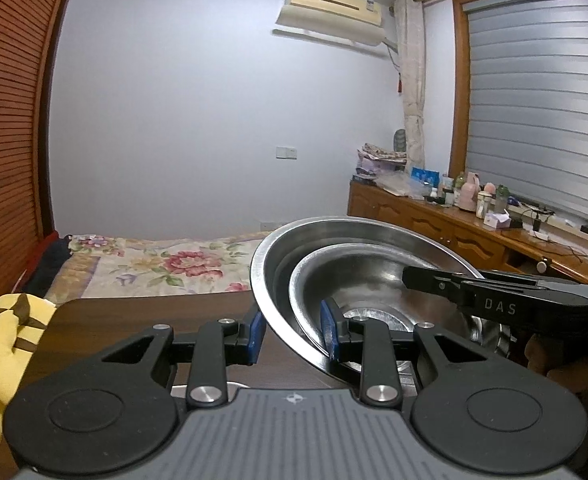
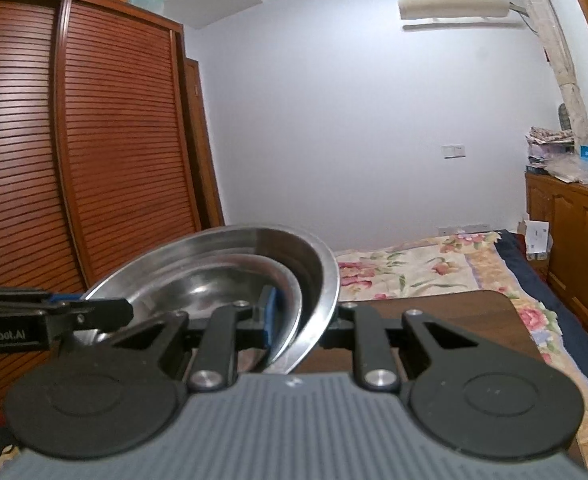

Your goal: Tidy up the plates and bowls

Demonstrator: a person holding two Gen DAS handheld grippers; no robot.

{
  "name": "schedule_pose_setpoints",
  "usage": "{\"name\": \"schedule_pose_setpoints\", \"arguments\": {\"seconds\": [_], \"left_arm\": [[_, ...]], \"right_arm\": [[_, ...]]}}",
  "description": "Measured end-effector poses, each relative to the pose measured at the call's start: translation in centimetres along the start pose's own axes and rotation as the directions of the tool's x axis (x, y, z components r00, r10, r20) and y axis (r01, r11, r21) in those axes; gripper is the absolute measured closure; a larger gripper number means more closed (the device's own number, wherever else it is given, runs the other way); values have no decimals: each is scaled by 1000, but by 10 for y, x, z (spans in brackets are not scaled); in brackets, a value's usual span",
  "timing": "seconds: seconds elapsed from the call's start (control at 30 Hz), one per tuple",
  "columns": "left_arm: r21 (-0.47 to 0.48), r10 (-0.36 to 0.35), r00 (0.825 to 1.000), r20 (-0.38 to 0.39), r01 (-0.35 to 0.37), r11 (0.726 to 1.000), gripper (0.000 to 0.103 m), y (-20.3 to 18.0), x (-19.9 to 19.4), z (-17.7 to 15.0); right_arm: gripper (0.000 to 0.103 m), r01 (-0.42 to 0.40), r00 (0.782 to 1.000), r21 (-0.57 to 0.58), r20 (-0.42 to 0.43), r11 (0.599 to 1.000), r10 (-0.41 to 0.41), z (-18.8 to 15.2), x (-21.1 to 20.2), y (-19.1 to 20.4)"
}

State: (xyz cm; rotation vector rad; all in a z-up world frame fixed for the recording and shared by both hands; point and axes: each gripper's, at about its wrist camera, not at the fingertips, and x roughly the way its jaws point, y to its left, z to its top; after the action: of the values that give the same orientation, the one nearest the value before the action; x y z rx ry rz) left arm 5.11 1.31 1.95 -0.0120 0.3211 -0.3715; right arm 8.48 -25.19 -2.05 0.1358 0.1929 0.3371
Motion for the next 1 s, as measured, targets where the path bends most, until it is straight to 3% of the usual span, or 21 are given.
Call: {"name": "schedule_pose_setpoints", "arguments": {"seconds": [0.47,1.0], "left_arm": [[-51,56,998,-4,-57,997,72,35,-15,-6],[-147,74,993,-95,-88,985,72,77,-18,-46]], "right_arm": [[81,-56,998,-41,-35,998,54,1,15,38],[81,-103,982,-88,-165,991,87,-26,42,72]]}}
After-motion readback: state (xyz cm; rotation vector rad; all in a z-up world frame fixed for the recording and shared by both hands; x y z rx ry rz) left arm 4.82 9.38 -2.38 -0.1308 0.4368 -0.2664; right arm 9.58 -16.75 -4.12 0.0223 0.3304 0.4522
